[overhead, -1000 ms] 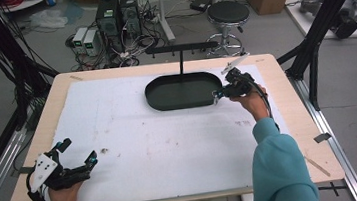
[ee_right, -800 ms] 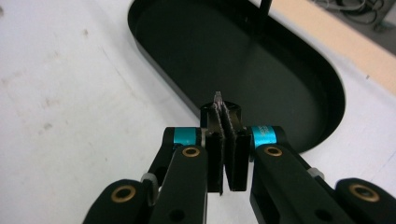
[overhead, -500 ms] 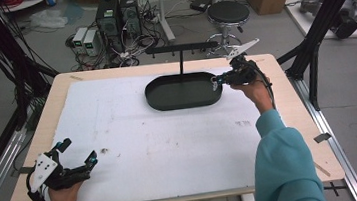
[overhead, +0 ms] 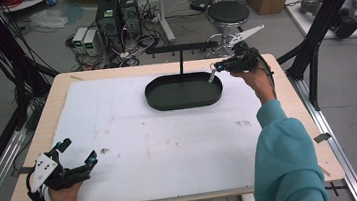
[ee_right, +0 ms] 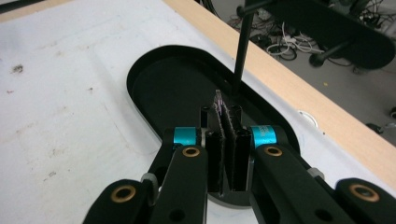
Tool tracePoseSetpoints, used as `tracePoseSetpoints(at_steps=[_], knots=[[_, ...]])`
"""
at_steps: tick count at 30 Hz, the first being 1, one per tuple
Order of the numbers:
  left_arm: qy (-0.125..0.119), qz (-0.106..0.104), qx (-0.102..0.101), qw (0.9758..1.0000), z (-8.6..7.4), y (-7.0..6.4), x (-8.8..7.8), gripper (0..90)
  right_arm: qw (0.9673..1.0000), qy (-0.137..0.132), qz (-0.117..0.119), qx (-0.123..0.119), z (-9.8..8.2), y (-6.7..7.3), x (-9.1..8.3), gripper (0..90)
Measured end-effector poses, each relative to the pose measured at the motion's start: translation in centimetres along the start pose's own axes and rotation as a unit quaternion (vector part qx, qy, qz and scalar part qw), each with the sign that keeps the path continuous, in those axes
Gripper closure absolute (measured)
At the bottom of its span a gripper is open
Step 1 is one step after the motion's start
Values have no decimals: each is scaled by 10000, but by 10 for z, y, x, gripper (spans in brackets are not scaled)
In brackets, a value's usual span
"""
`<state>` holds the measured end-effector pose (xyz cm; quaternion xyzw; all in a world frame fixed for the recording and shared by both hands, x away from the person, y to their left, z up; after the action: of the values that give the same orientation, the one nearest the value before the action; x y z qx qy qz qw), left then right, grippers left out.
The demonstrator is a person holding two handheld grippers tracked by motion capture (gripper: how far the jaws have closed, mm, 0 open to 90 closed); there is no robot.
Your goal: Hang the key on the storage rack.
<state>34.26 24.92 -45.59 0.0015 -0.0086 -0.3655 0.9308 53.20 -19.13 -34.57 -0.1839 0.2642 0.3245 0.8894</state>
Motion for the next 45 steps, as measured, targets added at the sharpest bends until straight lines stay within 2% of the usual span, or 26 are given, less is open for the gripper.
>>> tracePoseSetpoints(at_steps=[11, 13, 15, 19, 24, 45], knots=[[-26, -7, -18, 10000, 0, 0, 0, 17, 9998, -170, 28, 126, 18, -13, 2, 887], [-22, -7, -7, 10000, 0, 0, 0, 17, 9997, -213, -32, 85, 23, -16, 2, 886], [-18, -15, -8, 10000, 0, 0, 0, 17, 9993, -320, 2, 166, 29, -20, 1, 887], [-7, -8, 6, 10000, 0, 0, 0, 17, 9997, -196, -34, 128, 33, -26, -1, 887], [-3, -9, 4, 10000, 0, 0, 0, 17, 9995, -267, -57, 132, 41, -29, -3, 887], [-10, -8, 5, 10000, 0, 0, 0, 17, 9999, -38, -27, 161, 33, -37, 12, 886]])
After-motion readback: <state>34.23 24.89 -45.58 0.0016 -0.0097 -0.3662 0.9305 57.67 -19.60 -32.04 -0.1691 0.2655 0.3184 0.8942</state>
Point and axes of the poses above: each handheld gripper's, and its own axes: x roughly forward along the jaws, z roughly out of its top, y roughly to its left, the point moved 10 cm from there along x, roughly forward along the jaws, and after that the axes turned 14 degrees about -z, right-handed, at the moved point
